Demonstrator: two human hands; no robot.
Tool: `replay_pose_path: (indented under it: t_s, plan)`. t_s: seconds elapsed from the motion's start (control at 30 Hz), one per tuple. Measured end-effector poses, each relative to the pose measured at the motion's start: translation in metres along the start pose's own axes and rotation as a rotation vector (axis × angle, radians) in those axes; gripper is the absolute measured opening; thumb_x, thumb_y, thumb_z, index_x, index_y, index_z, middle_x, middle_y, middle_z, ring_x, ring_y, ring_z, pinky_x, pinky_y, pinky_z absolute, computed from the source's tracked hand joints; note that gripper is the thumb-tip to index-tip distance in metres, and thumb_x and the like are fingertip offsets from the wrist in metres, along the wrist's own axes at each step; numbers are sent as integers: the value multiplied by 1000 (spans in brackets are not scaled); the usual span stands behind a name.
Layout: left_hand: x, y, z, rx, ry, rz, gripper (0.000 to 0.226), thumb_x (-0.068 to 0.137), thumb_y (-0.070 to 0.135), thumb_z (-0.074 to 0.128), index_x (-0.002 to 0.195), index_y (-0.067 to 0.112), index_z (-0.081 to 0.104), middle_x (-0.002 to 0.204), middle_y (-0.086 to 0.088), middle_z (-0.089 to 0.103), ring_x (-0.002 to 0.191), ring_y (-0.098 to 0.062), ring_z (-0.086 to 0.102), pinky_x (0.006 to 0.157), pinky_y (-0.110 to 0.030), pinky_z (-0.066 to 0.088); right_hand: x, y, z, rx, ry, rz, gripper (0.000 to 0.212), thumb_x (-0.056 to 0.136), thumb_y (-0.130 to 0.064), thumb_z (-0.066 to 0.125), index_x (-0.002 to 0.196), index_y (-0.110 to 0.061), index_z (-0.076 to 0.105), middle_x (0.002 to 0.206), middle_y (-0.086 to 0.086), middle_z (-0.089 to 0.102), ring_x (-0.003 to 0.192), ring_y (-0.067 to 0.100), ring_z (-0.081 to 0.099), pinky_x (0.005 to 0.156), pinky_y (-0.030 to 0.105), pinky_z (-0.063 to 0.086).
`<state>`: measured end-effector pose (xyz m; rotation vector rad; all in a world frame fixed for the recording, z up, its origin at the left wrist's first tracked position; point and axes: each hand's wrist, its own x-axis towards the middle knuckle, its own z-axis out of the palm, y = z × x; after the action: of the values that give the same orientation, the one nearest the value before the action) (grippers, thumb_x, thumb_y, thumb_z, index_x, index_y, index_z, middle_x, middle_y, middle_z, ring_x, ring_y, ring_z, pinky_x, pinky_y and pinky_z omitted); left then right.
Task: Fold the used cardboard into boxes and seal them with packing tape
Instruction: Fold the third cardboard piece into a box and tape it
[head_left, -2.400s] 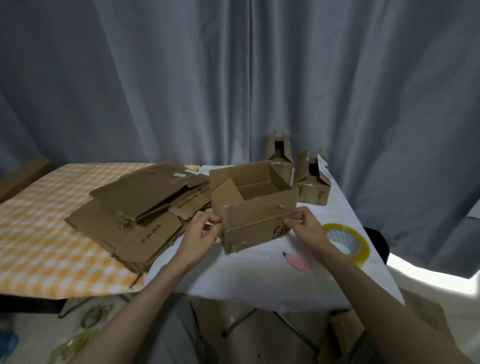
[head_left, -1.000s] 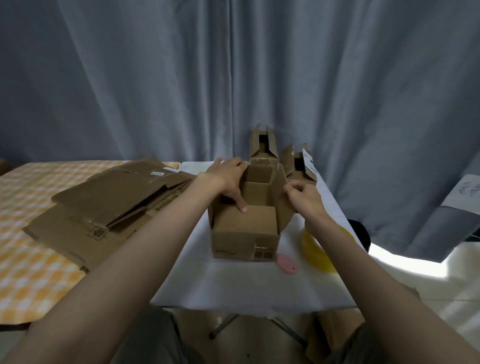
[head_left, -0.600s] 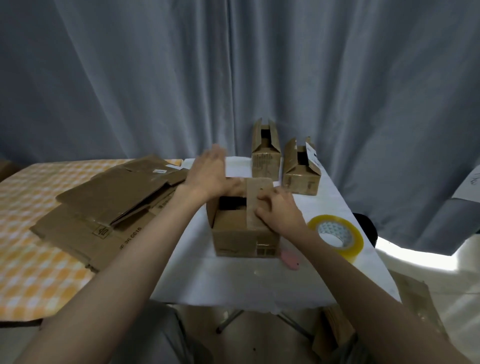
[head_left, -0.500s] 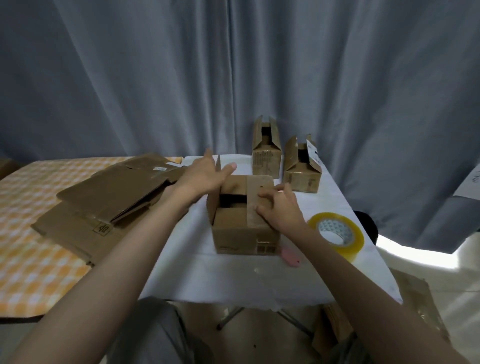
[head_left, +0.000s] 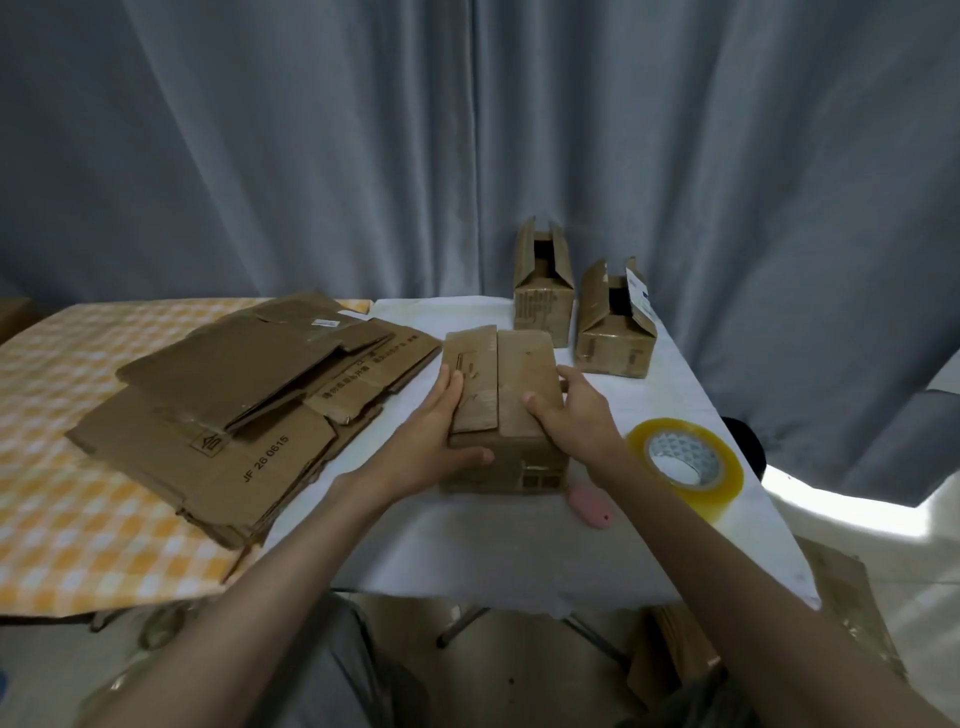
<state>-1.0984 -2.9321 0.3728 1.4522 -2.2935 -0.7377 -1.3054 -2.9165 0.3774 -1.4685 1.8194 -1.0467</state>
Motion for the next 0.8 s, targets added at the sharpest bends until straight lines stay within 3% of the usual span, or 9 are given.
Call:
replay_pose_path:
  t_s: [0.17,0.27,0.37,0.43,0.6,0.67,0.8]
  plan:
    - [29,0,-43,-42,230,94,120,74,39,85,160,18,5,167,4,-7,150,-6,3,117,-20,5,36,-32,0,73,117,-152,61,91,-41,65,145,-21,45,130,0,44,115,15,49,102,34,43]
    - [63,-5,-75,11,288,60,118,75,42,84,160,15,6,168,-4,-4,152,-14,5,119,-23,7,72,-60,7,196,95,-161,55,90,-35,67,140,-21,48,127,-3,52,116,14,54,99,31,47]
    - [101,-15,-92,35,292,7,114,77,42,82,160,13,10,166,-8,10,150,-21,16,117,-26,14,108,-72,20,209,29,-128,56,90,-34,67,140,-21,45,132,-2,53,119,16,54,101,33,48]
    - [126,-25,-92,19,258,-23,111,78,41,82,159,11,13,162,-8,21,147,-23,24,116,-26,19,127,-67,26,127,-13,-105,59,91,-39,64,143,-21,44,136,0,44,119,16,49,100,31,45]
    - [172,-44,-67,7,123,-52,98,82,42,78,157,10,23,152,-13,40,138,-29,41,114,-37,34,153,-32,35,-152,-43,-129,65,91,-26,66,149,-12,40,140,6,30,121,17,41,102,19,27]
    - [185,-48,-54,10,124,-42,98,83,42,76,157,13,20,154,-12,35,138,-29,39,114,-38,34,158,-19,38,-244,-19,-171,64,91,-20,66,148,-8,40,141,7,29,126,23,42,103,18,24]
    - [204,-50,-31,66,122,-39,96,91,47,66,159,16,5,165,-5,7,146,-28,27,117,-41,30,168,-4,39,-380,61,-219,55,94,-16,62,145,-7,43,141,7,33,121,28,49,106,34,36]
